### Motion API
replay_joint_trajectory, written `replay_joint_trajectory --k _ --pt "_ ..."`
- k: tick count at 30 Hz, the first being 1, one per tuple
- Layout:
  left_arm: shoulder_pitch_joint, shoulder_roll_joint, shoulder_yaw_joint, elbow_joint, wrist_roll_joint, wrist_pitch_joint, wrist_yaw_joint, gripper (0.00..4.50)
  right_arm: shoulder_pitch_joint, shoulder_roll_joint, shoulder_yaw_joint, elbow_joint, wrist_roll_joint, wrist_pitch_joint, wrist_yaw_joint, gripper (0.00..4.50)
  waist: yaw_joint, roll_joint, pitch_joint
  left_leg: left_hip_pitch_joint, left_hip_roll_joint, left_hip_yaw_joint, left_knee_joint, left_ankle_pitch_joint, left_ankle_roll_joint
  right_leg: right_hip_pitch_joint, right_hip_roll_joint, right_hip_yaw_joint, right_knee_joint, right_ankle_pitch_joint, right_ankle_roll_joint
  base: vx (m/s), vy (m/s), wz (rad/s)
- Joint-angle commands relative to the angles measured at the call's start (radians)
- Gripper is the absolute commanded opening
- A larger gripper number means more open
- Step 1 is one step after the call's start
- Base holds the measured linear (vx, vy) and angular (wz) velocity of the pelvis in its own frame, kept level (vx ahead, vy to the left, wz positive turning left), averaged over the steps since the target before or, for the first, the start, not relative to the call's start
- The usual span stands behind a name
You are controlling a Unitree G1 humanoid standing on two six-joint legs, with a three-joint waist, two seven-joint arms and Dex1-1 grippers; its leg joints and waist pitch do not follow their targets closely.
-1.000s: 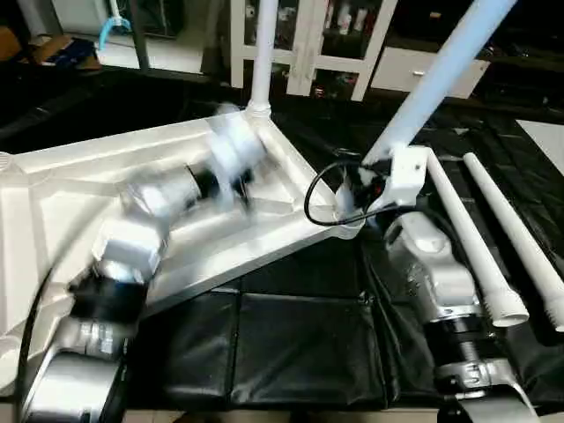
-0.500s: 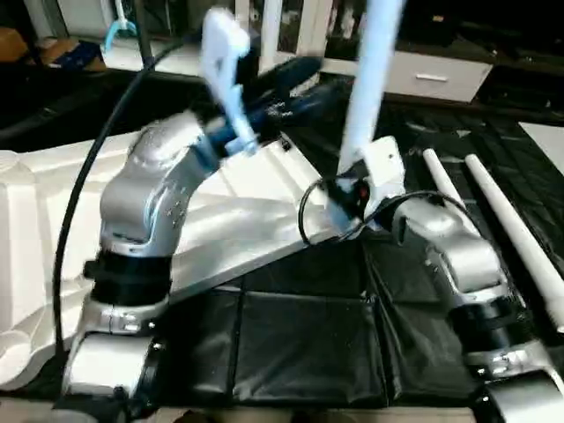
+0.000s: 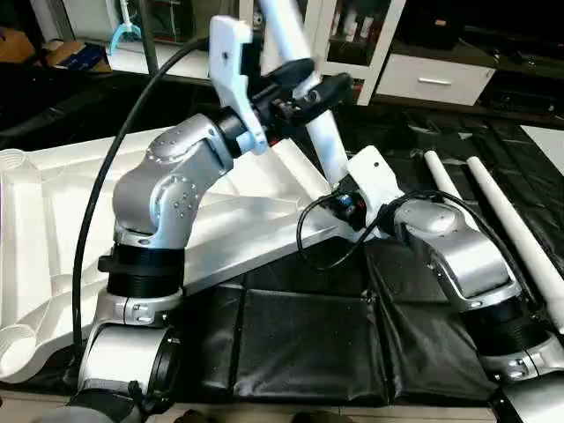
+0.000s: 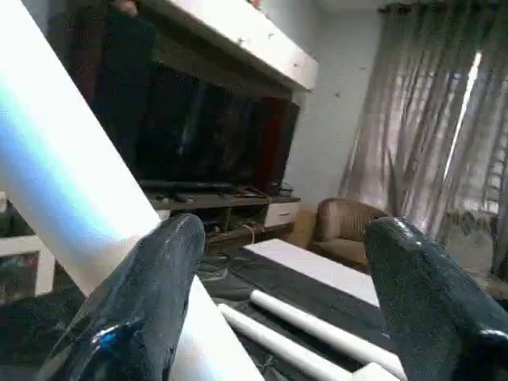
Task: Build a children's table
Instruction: Insert table leg to table base
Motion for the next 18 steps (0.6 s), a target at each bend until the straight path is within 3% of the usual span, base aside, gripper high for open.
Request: replay_joint_trajectory --k 1,6,10,18 --pt "-0.026 0.003 0.016 -0.009 -0.034 0.030 0.012 3.87 -0.033 -0.002 -0.032 -0.022 -0.010 0.003 -0.034 1.89 0.002 0.018 -0.087 0.017 0.043 -0.019 -0.061 -0.066 0.002 0.060 -0.065 0.047 -0.047 -0.037 -0.231 0.000 0.000 0.00" --pt "-0.018 -0.005 0.059 -0.040 -0.104 0.082 0.008 4.20 -0.063 0.009 -0.096 0.014 -0.032 -0.024 -0.103 1.89 0.003 0.017 -0.084 0.020 0.041 -0.016 -0.061 -0.097 -0.008 0.059 -0.064 0.047 -0.050 -0.071 -0.226 0.000 0.000 0.00" --pt "-0.018 -0.016 0.075 -0.054 -0.140 0.100 0.009 4.42 -0.075 0.007 -0.110 0.028 -0.044 -0.041 -0.111 1.89 0.002 0.017 -0.082 0.019 0.041 -0.017 -0.062 -0.111 -0.018 0.059 -0.063 0.047 -0.052 -0.097 -0.212 0.000 0.000 0.00" --pt "-0.058 -0.019 0.093 -0.003 -0.143 0.086 0.055 4.50 -0.020 -0.002 -0.002 -0.074 -0.027 0.004 -0.015 1.88 0.004 0.020 -0.083 0.017 0.041 -0.020 -0.061 -0.090 0.001 0.064 -0.063 0.047 -0.050 -0.059 -0.208 0.000 0.000 0.00"
